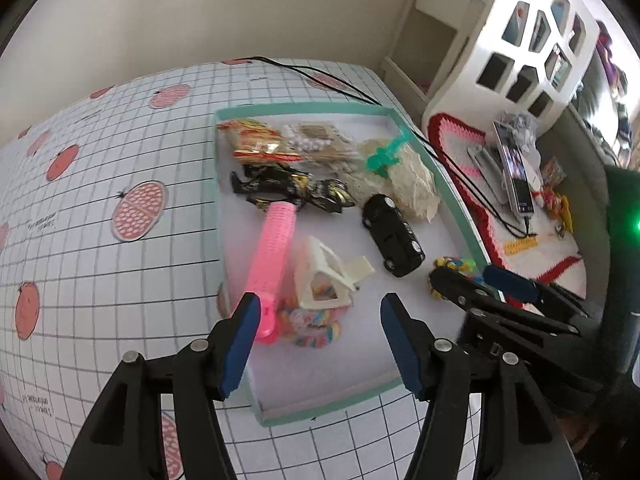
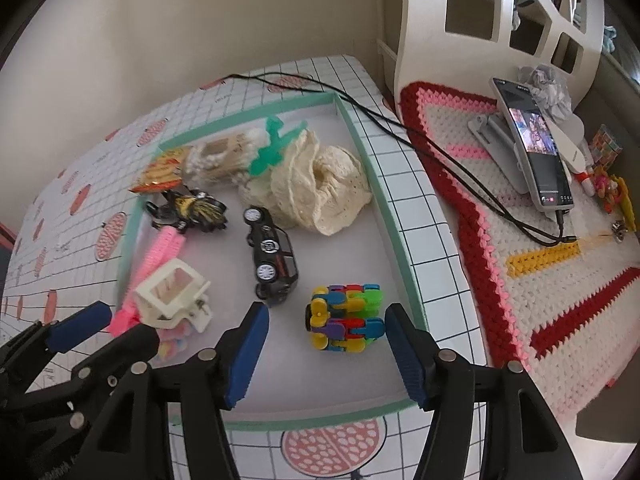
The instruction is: Organize objects
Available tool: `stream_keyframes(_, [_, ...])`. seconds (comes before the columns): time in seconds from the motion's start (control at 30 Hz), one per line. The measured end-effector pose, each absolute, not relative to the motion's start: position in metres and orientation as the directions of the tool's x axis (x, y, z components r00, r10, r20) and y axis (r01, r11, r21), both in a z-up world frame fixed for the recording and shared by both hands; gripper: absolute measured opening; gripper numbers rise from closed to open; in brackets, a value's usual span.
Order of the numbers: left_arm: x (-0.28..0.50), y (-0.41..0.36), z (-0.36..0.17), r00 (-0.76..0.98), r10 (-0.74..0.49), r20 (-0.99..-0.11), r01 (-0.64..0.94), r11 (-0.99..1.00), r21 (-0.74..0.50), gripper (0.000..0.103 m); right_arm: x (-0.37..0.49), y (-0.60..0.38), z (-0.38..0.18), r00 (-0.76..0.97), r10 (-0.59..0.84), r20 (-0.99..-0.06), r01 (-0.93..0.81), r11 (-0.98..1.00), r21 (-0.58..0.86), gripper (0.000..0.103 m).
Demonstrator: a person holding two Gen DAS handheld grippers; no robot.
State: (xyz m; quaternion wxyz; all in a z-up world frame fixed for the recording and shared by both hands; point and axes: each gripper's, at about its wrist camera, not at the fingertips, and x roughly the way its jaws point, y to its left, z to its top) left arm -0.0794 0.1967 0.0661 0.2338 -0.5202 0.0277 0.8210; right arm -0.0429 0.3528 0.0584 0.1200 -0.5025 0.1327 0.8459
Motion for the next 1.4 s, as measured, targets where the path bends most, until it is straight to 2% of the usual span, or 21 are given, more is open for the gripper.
stream_keyframes(0.07, [-0.079, 0.188, 0.069, -0.363, 0.353, -0.862, -0.392, -0.897, -0.202, 0.068, -0.038, 0.352, 0.063, -0.479, 0.057, -0.876, -0.339, -0.932, 0.125, 0.067])
stream_keyframes(0.1, [-0.079, 0.184, 0.070, -0.372, 0.347, -0.861, -0.379, -0.903, -0.200, 0.076, -0.036, 0.351, 0.065, -0.485, 0.054, -0.873, -0.341, -0.931, 0.132, 0.067])
stream_keyframes(0.13, [-0.079, 0.179, 0.071, -0.380, 0.342, -0.859, -0.368, -0.909, -0.199, 0.079, -0.034, 0.351, 0.067, -0.489, 0.055, -0.871, -0.342, -0.930, 0.133, 0.068])
stream_keyframes(0.27, [-0.078, 0.159, 0.079, -0.418, 0.323, -0.849, -0.335, -0.924, -0.187, 0.082, -0.024, 0.344, 0.073, -0.500, 0.064, -0.864, -0.333, -0.935, 0.123, 0.071])
stream_keyframes(0.33, [-0.077, 0.149, 0.082, -0.433, 0.323, -0.842, -0.324, -0.927, -0.189, 0.092, -0.020, 0.340, 0.075, -0.503, 0.067, -0.862, -0.329, -0.937, 0.119, 0.075])
stream_keyframes(0.37, [-0.076, 0.144, 0.083, -0.442, 0.322, -0.837, -0.318, -0.929, -0.190, 0.092, -0.018, 0.338, 0.076, -0.506, 0.067, -0.860, -0.326, -0.938, 0.119, 0.080])
stream_keyframes(0.5, [-0.072, 0.128, 0.086, -0.459, 0.302, -0.836, -0.287, -0.940, -0.182, 0.092, -0.014, 0.329, 0.081, -0.514, 0.075, -0.854, -0.313, -0.944, 0.106, 0.084])
stream_keyframes(0.57, [-0.069, 0.124, 0.086, -0.466, 0.291, -0.835, -0.273, -0.945, -0.177, 0.094, -0.012, 0.324, 0.083, -0.516, 0.073, -0.853, -0.305, -0.947, 0.104, 0.092])
stream_keyframes(0.63, [-0.065, 0.122, 0.087, -0.474, 0.283, -0.834, -0.267, -0.949, -0.171, 0.099, -0.011, 0.319, 0.084, -0.518, 0.078, -0.852, -0.298, -0.950, 0.094, 0.096])
stream_keyframes(0.73, [-0.057, 0.120, 0.088, -0.484, 0.276, -0.830, -0.269, -0.950, -0.159, 0.100, -0.007, 0.310, 0.086, -0.521, 0.088, -0.849, -0.289, -0.954, 0.079, 0.102])
stream_keyframes(1.03, [-0.039, 0.102, 0.087, -0.479, 0.306, -0.822, -0.248, -0.946, -0.208, 0.100, 0.006, 0.288, 0.085, -0.520, 0.096, -0.849, -0.265, -0.963, 0.053, 0.102])
stream_keyframes(1.4, [-0.014, 0.080, 0.080, -0.502, 0.295, -0.813, -0.229, -0.952, -0.204, 0.100, 0.026, 0.260, 0.075, -0.509, 0.108, -0.854, -0.250, -0.968, 0.027, 0.102])
